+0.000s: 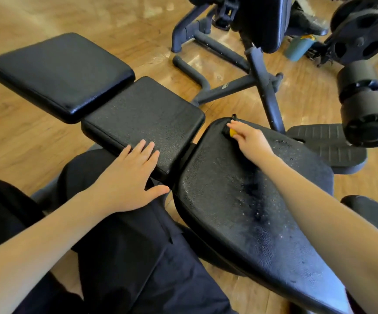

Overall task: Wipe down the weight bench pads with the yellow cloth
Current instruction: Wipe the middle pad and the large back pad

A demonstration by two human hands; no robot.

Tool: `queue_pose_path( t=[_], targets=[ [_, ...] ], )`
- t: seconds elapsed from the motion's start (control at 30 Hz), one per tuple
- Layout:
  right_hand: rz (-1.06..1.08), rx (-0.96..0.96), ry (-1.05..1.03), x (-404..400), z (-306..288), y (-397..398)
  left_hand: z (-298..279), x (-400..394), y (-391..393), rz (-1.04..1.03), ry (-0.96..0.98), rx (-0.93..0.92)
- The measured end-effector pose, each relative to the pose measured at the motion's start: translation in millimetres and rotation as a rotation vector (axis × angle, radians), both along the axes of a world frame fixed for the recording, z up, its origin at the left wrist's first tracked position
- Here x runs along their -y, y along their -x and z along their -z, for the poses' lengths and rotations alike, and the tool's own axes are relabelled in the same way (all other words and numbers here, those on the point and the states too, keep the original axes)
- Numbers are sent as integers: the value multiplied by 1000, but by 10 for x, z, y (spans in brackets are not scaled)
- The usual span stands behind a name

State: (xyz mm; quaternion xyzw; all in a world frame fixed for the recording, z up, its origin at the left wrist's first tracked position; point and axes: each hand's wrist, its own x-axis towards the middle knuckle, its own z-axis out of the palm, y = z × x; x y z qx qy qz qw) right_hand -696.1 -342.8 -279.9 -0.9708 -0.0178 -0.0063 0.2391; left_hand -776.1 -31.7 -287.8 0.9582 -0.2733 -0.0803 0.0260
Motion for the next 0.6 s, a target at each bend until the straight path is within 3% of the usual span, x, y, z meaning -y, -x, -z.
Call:
queue_pose_path(
  t=[0.27,0.6],
  targets=[
    [221,1,51,-39,-4,-159,7,50,38,-16,-22,-4],
    [-243,51,74,-606,78,839,6,88,-2,-16,-23,8]
  ],
)
